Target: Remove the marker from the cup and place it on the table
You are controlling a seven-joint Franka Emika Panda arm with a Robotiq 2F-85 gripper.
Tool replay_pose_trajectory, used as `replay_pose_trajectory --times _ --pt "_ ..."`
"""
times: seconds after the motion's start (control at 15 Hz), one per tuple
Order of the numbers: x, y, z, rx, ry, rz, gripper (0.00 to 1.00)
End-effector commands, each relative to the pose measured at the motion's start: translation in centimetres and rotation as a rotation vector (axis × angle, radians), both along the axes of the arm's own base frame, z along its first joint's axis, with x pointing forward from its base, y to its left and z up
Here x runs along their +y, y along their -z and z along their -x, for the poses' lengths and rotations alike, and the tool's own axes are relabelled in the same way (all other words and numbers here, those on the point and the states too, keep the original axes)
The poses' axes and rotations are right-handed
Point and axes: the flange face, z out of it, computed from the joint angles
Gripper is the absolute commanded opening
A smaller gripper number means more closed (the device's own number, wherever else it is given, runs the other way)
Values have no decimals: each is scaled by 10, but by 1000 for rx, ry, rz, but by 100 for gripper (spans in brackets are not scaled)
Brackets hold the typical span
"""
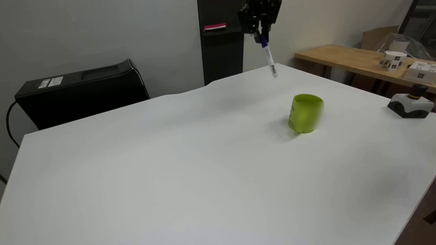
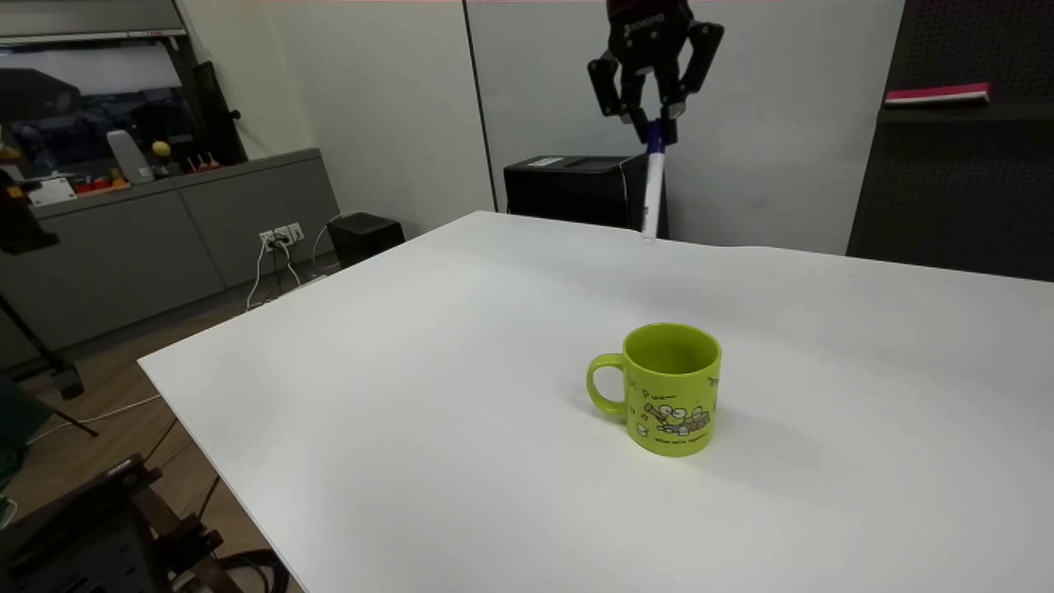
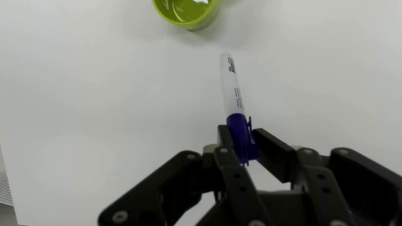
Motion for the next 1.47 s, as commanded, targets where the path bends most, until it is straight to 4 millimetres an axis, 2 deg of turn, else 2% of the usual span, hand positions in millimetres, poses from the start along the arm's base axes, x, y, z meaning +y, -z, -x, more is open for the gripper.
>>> replay_pose_trajectory --times 0.0,0.33,0.6,0.93,1.4 --pt "38 -2 0 -14 -70 -61 6" --pt "85 7 4 16 -151 -132 6" --pt "105 25 7 72 -197 -214 6" --pt "117 50 13 170 -215 -273 6" --pt "118 89 22 290 -209 -315 6"
